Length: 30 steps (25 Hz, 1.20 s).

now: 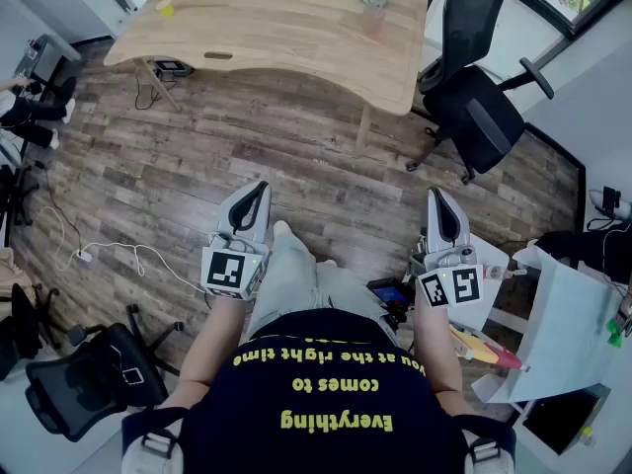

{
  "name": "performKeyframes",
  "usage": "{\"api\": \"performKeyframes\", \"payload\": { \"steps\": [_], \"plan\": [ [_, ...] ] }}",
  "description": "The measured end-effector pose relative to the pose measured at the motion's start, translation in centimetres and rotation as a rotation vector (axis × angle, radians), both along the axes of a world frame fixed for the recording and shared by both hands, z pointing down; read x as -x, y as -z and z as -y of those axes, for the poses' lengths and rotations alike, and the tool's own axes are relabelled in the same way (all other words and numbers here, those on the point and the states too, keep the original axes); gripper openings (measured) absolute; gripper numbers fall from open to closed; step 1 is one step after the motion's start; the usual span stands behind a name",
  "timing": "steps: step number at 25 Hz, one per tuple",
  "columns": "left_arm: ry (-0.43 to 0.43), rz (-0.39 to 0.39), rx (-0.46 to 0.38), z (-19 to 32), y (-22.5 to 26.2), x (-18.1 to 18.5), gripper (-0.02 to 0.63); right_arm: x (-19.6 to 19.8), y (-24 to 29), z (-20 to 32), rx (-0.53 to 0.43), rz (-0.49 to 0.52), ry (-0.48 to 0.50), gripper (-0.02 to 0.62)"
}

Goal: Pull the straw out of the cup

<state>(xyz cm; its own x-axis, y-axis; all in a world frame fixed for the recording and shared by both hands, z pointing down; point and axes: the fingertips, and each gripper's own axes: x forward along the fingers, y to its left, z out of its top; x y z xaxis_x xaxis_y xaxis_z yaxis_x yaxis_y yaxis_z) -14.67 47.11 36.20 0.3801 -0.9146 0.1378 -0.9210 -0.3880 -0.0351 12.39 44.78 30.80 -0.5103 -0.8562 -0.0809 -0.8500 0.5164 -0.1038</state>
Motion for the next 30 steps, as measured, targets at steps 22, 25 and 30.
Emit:
{"api": "performKeyframes", "payload": {
  "steps": [22, 25, 30],
  "plan": [
    [0.018, -0.03, 0.004, 0.8, 0.1, -0.6, 0.0, -2.1, 1.4, 0.0, -0.023, 0.117, 0.001, 0.006],
    [0.018, -0.031, 0.014, 1.5, -0.3, -0.5, 0.0, -2.1, 1.0, 0.6, -0.013, 0.115, 0.002, 0.006],
    [0.013, -0.035, 0.011, 3.9, -0.5, -0.5, 0.0, -2.3, 0.6, 2.3, -0.005, 0.114, -0.009, 0.006]
  ]
}}
